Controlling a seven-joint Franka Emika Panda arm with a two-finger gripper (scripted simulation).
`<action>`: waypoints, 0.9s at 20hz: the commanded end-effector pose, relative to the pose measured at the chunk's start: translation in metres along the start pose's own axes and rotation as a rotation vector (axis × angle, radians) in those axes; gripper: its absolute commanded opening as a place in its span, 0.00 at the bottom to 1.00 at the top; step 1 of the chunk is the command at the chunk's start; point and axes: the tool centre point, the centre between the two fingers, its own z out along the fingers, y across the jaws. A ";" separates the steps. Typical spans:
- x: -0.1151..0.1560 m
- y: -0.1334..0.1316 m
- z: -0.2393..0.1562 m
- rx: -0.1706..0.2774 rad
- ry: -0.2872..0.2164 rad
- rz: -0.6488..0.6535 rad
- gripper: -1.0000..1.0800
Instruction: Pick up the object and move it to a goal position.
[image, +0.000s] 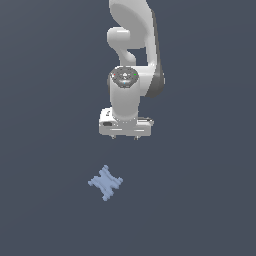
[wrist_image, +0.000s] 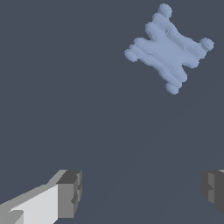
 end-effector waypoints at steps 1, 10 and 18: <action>0.000 0.000 0.000 0.000 0.000 0.000 0.96; 0.000 -0.023 -0.013 0.009 0.003 -0.059 0.96; 0.002 -0.022 -0.012 0.009 0.003 -0.065 0.96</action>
